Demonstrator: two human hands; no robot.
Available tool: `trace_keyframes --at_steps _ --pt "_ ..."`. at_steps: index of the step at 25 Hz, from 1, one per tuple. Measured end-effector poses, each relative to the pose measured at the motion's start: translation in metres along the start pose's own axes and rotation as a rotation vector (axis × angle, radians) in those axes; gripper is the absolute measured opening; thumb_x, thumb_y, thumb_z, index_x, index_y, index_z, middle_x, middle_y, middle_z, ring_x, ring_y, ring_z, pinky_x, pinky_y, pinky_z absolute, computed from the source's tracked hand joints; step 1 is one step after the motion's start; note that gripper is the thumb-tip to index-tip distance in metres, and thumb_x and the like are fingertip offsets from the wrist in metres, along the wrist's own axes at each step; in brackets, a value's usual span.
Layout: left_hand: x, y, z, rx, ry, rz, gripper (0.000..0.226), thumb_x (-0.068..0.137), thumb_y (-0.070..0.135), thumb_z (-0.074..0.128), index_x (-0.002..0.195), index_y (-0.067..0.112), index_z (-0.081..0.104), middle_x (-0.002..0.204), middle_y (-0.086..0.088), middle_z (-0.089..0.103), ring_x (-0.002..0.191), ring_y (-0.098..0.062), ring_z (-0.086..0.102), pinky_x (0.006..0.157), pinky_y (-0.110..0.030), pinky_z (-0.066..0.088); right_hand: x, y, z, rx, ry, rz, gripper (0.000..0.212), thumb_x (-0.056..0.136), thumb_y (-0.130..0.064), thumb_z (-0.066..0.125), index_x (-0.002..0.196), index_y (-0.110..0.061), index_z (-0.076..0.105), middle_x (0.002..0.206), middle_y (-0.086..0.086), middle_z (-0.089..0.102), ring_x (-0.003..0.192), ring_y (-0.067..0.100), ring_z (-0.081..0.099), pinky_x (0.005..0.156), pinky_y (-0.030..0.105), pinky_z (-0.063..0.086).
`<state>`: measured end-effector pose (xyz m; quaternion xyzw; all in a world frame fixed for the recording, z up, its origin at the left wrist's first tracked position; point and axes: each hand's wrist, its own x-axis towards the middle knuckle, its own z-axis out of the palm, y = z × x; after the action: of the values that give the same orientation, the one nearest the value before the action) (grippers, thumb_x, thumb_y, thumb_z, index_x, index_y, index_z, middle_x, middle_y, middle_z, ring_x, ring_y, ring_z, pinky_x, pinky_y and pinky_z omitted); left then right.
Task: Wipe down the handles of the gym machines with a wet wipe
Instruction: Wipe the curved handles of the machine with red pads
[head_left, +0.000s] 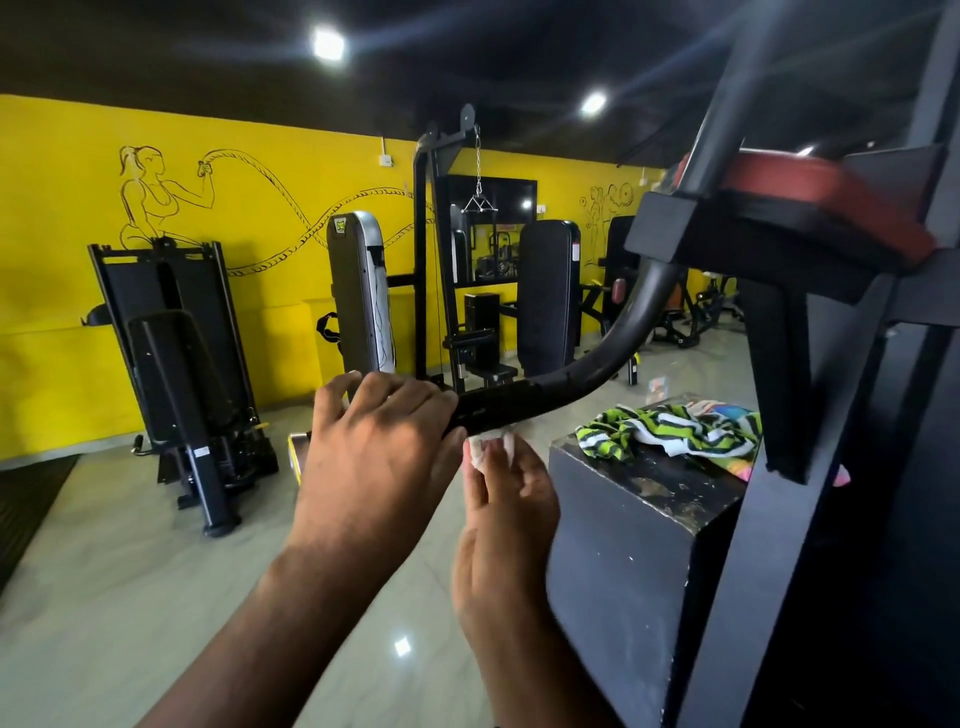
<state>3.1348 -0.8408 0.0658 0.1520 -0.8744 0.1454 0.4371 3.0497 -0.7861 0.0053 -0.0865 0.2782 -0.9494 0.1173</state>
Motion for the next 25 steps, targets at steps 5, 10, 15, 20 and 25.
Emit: trace_keyframes --at_steps 5,10,15,20,25 --pt "0.001 0.000 -0.001 0.018 -0.034 0.012 0.028 0.090 0.039 0.053 0.103 0.022 0.071 0.102 0.003 0.072 0.099 -0.026 0.062 0.093 -0.045 0.037 0.021 -0.014 0.028 0.445 0.160 0.447 0.020 0.100 -0.005 0.046 0.087 -0.009 0.059 0.069 0.004 0.057 0.066 0.013 0.057 0.061 0.023 0.053" --pt "0.004 -0.002 -0.003 0.030 -0.042 0.034 0.028 0.089 0.039 0.053 0.101 0.021 0.072 0.099 0.003 0.072 0.098 -0.026 0.062 0.091 -0.045 0.038 0.027 -0.013 0.030 0.539 0.071 0.496 0.025 0.103 -0.005 0.040 0.096 -0.007 0.065 0.083 0.010 0.069 0.071 0.017 0.068 0.054 0.024 0.058" --pt "0.003 0.001 -0.001 0.023 -0.038 0.042 0.028 0.090 0.039 0.053 0.103 0.022 0.071 0.100 0.003 0.072 0.098 -0.026 0.062 0.092 -0.046 0.040 0.029 -0.009 0.017 0.536 -0.042 0.473 0.021 0.095 0.001 0.045 0.101 -0.006 0.064 0.078 0.008 0.068 0.061 0.011 0.065 0.057 0.019 0.056" --pt "0.001 0.001 0.000 0.020 -0.036 0.043 0.028 0.088 0.038 0.055 0.102 0.020 0.072 0.100 0.001 0.072 0.098 -0.026 0.063 0.092 -0.047 0.041 0.028 -0.012 0.007 0.531 0.042 0.248 0.019 0.096 0.005 0.049 0.096 -0.004 0.066 0.080 0.006 0.069 0.070 0.008 0.069 0.067 0.016 0.058" --pt "0.003 0.003 0.002 0.004 -0.023 0.045 0.028 0.088 0.038 0.055 0.103 0.021 0.072 0.101 0.003 0.072 0.100 -0.024 0.062 0.092 -0.045 0.038 0.021 -0.007 -0.003 -0.236 0.128 -0.426 0.016 0.092 -0.002 0.064 0.103 -0.014 0.065 0.104 0.009 0.069 0.089 0.006 0.068 0.074 0.014 0.051"
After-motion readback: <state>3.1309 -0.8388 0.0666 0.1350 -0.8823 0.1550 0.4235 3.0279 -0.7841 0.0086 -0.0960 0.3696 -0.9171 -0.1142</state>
